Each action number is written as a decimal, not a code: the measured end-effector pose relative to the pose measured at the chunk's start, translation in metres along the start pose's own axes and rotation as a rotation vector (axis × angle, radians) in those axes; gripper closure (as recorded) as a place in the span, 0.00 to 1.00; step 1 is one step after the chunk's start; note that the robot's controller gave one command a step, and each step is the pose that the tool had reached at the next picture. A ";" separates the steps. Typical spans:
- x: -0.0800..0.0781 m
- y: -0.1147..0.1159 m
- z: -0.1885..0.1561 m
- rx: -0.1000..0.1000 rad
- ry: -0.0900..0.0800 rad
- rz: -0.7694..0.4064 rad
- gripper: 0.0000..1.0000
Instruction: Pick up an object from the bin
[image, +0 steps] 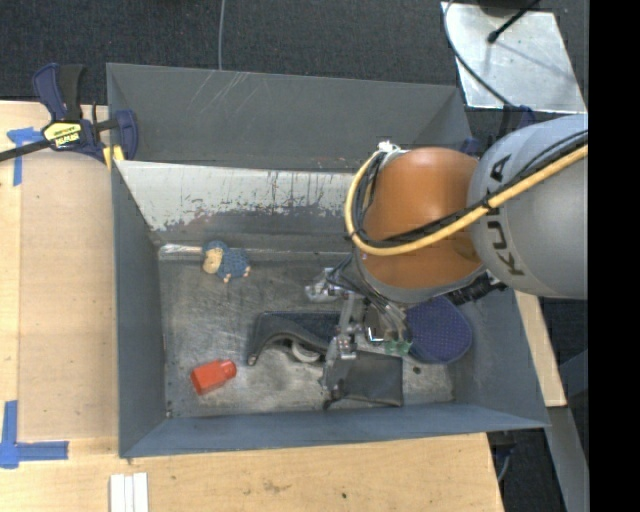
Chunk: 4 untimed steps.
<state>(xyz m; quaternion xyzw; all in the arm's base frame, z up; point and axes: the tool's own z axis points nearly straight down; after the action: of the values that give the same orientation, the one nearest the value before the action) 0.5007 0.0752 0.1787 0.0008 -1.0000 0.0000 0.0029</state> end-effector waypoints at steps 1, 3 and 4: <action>-0.058 0.002 0.108 -0.003 -0.013 0.109 0.00; -0.023 0.012 0.071 0.000 -0.002 0.353 0.00; -0.018 0.022 0.104 -0.009 -0.026 0.562 0.00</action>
Offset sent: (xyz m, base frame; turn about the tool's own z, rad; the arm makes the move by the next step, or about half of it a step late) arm 0.0545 0.0023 -0.1087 0.1071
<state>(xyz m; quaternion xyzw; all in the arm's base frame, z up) 0.5180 0.0967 0.0748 -0.2765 -0.9610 -0.0036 -0.0102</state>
